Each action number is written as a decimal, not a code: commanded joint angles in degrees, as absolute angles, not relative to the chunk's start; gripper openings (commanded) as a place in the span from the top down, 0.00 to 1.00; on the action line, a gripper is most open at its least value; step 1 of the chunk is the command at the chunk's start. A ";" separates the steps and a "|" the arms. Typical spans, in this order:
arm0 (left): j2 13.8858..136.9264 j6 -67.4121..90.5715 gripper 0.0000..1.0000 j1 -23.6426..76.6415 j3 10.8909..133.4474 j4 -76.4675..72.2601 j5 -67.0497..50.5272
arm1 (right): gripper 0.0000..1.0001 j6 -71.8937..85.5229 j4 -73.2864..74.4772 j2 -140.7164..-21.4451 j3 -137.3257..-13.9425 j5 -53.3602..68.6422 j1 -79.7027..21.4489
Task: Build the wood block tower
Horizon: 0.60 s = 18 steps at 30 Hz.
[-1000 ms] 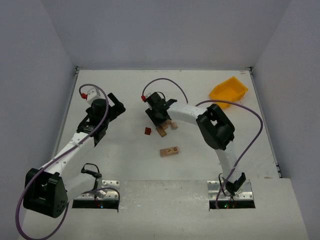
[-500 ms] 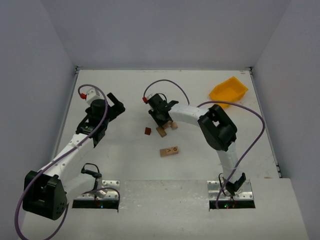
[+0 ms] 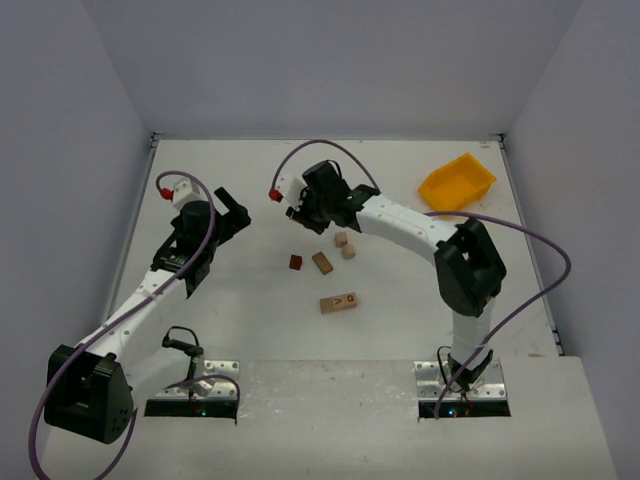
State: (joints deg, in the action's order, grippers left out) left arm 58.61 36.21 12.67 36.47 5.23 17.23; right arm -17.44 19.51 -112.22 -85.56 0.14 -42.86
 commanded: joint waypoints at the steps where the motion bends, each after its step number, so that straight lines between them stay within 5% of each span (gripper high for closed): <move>1: 57.63 35.42 0.00 12.25 36.39 3.21 18.02 | 0.75 -35.84 20.32 -103.31 -84.66 16.90 -42.93; 10: 55.31 35.74 0.00 12.28 37.03 6.36 22.12 | 0.79 -46.53 39.69 -95.94 -78.28 21.09 -42.89; 18: 53.96 35.72 0.00 12.26 37.30 7.67 25.03 | 0.74 -42.08 32.04 -81.58 -58.52 22.07 -43.15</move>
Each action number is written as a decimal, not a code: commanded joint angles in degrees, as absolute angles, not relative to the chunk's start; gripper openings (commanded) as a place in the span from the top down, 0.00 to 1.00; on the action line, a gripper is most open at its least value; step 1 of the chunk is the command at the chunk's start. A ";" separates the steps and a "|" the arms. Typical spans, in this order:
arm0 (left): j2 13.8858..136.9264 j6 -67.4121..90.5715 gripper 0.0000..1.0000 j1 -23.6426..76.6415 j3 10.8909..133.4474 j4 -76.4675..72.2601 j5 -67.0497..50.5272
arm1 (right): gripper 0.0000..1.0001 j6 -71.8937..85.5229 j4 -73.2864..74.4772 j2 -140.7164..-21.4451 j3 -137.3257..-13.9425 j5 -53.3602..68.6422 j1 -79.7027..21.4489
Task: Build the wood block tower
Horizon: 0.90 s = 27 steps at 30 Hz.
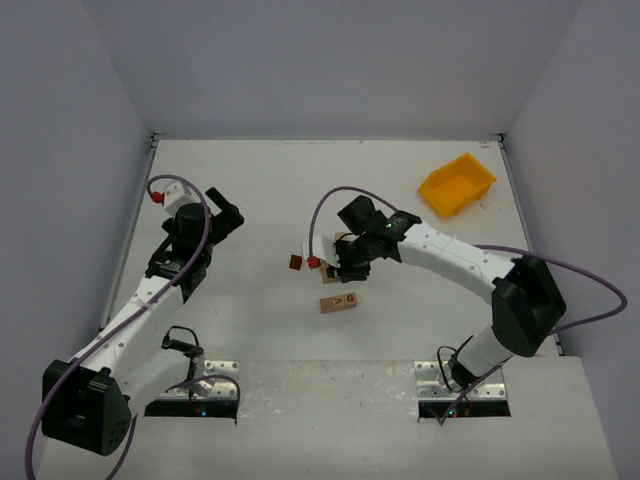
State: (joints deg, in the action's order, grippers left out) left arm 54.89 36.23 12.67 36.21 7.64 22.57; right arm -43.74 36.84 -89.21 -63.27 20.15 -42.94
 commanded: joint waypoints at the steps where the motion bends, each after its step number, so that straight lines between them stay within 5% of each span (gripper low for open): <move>1: 54.05 35.84 0.00 12.30 37.42 7.83 25.29 | 0.73 -41.18 29.66 -80.27 -55.81 22.22 -43.14; 27: 56.77 34.80 0.00 12.30 36.56 5.27 24.96 | 0.75 -47.37 26.16 -89.92 -53.69 20.21 -47.90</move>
